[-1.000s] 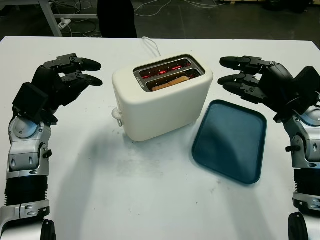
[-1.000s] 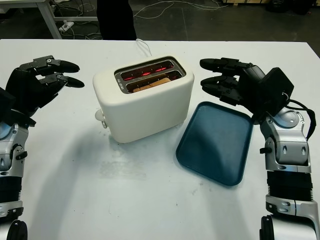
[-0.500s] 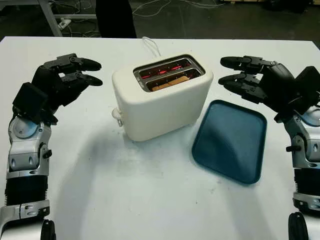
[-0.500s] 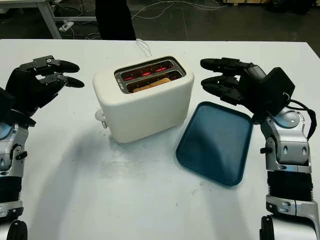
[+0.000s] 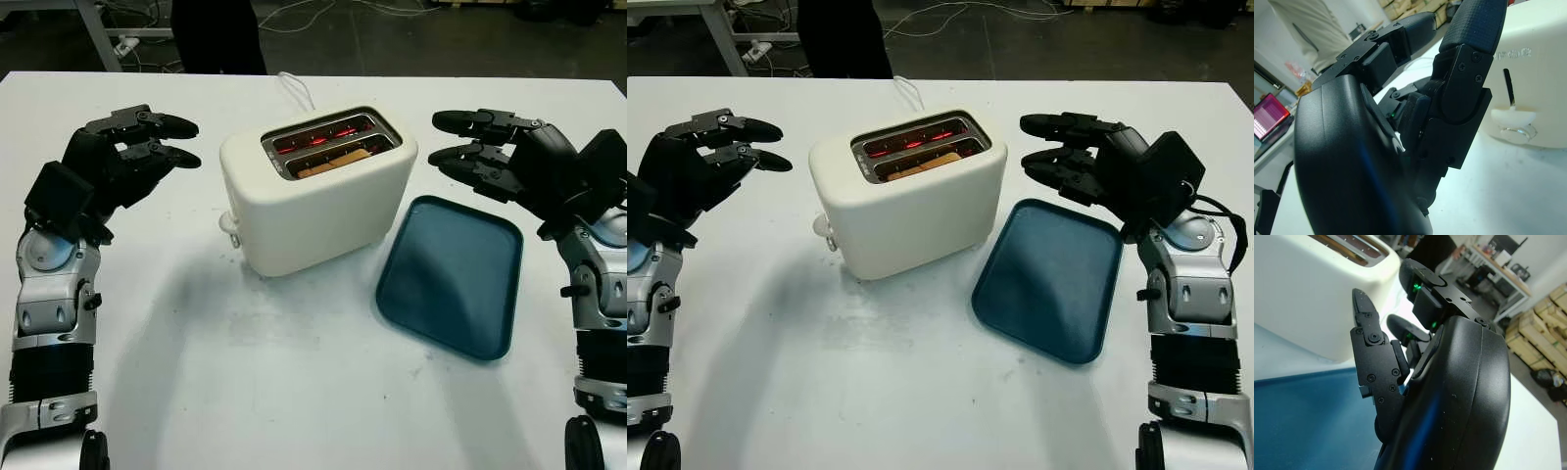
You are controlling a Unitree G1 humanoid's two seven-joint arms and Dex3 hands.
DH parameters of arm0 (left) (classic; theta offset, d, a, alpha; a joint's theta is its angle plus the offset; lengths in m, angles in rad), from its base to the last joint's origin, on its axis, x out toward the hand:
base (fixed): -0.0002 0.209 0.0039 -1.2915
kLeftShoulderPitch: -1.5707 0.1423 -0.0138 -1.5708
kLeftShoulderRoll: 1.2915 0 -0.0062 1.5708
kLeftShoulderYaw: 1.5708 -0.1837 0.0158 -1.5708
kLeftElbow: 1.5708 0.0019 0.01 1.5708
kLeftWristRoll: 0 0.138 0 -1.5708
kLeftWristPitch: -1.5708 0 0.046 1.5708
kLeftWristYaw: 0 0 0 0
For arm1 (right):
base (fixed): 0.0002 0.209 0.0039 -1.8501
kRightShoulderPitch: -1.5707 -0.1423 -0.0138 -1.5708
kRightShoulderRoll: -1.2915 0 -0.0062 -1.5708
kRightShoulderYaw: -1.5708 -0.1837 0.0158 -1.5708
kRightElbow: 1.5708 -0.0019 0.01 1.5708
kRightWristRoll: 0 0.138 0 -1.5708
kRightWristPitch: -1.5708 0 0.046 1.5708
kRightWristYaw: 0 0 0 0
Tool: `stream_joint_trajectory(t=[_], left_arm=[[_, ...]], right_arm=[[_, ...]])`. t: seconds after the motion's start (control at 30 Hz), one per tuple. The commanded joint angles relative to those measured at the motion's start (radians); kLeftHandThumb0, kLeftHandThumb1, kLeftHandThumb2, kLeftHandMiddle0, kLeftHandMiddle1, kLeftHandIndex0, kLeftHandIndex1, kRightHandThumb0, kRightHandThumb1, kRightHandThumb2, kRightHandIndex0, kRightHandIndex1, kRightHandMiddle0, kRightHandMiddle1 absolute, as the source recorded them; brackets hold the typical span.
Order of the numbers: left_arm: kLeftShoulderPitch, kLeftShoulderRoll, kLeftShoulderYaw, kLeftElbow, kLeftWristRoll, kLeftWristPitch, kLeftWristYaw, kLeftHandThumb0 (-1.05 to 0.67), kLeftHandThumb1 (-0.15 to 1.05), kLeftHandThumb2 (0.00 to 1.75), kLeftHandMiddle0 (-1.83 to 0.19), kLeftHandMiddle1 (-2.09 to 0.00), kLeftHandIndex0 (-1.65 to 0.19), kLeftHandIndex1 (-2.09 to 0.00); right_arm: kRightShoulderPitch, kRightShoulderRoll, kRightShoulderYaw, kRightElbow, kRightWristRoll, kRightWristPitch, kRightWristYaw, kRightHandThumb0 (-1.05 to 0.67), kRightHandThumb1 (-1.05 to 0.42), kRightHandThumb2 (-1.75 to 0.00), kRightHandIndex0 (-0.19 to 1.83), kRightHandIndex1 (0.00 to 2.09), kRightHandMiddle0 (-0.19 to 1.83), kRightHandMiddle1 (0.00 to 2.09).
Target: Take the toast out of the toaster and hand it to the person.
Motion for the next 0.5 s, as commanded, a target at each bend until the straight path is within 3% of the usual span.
stream_joint_trajectory(t=[0.0, 0.47], left_arm=[[-0.009, 0.006, 0.004, -0.003, -0.005, -0.002, 0.006, -1.05, 0.88, 0.0, -0.83, -0.72, -0.84, -0.57], [-0.008, 0.005, 0.002, -0.008, -0.004, -0.001, 0.007, -1.05, 0.88, 0.0, -0.84, -0.71, -0.85, -0.57]], right_arm=[[-0.002, -0.003, -0.005, -0.003, 0.008, -0.012, 0.0, -0.27, -0.88, 0.0, 0.45, 0.84, 0.75, 0.07], [-0.004, 0.002, -0.009, 0.003, 0.015, -0.013, 0.001, -0.27, -0.88, 0.0, 0.47, 0.83, 0.76, 0.07]])
